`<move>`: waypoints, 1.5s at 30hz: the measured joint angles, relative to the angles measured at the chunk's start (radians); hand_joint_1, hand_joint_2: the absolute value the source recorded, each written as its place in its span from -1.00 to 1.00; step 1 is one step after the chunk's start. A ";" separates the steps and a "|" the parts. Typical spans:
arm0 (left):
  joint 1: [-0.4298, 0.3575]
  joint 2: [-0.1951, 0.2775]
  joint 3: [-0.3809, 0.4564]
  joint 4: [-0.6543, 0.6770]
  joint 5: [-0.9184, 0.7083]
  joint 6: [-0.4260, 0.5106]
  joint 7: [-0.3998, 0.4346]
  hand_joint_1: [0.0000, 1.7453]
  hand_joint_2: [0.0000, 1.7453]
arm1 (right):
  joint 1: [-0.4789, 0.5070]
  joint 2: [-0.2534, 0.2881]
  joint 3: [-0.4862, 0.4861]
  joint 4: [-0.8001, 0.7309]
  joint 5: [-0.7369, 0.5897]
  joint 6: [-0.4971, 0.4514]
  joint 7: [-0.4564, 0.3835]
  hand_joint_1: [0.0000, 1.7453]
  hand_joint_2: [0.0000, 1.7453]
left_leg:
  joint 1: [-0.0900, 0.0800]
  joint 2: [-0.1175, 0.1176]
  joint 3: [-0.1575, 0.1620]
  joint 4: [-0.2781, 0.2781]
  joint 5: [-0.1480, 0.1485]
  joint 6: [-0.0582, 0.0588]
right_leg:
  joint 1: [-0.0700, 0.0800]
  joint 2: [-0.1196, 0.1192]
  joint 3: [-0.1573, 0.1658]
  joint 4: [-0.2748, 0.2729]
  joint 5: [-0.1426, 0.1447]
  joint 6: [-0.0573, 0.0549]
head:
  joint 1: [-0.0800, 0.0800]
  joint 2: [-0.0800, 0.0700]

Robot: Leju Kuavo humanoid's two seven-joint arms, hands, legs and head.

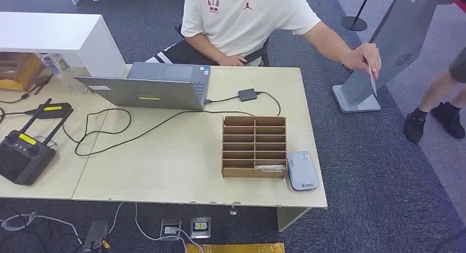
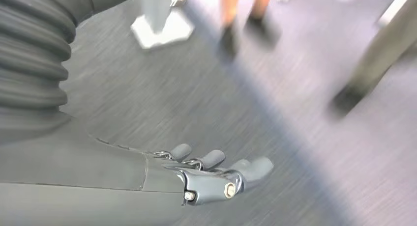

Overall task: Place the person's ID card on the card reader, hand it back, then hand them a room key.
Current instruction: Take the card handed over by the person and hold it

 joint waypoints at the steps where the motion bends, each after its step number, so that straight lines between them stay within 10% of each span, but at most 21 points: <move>1: 0.000 -0.001 0.001 0.000 0.000 0.001 -0.001 -1.00 -1.00 | -0.011 -0.004 0.027 -0.015 0.001 -0.001 -0.018 -1.00 1.00 | 0.000 0.000 0.000 0.000 0.000 0.000 | 0.000 0.000 0.000 0.000 0.000 0.000 | 0.000 0.000; 17: -0.004 -0.008 0.015 0.002 -0.053 0.009 -0.029 -1.00 -1.00 | -0.206 -0.010 0.701 -0.348 0.509 0.103 -0.108 -1.00 1.00 | 0.001 -0.005 0.000 0.000 0.003 0.000 | 0.002 -0.006 0.000 0.002 0.000 0.000 | 0.000 0.000; 31: 0.001 -0.015 0.015 0.003 -0.090 0.017 -0.068 -1.00 -1.00 | -0.115 0.015 1.012 -0.614 1.189 0.386 -0.079 -1.00 1.00 | 0.002 -0.006 0.000 0.000 0.003 0.000 | 0.002 -0.006 -0.001 0.002 0.000 0.000 | 0.000 0.000; 45: -0.011 -0.017 0.015 0.007 -0.130 -0.012 -0.049 -1.00 -1.00 | -0.055 -0.003 1.189 -0.705 1.286 0.586 -0.010 -1.00 1.00 | 0.002 -0.006 -0.001 0.000 0.003 0.000 | 0.002 -0.005 -0.002 0.001 0.000 0.000 | 0.000 0.000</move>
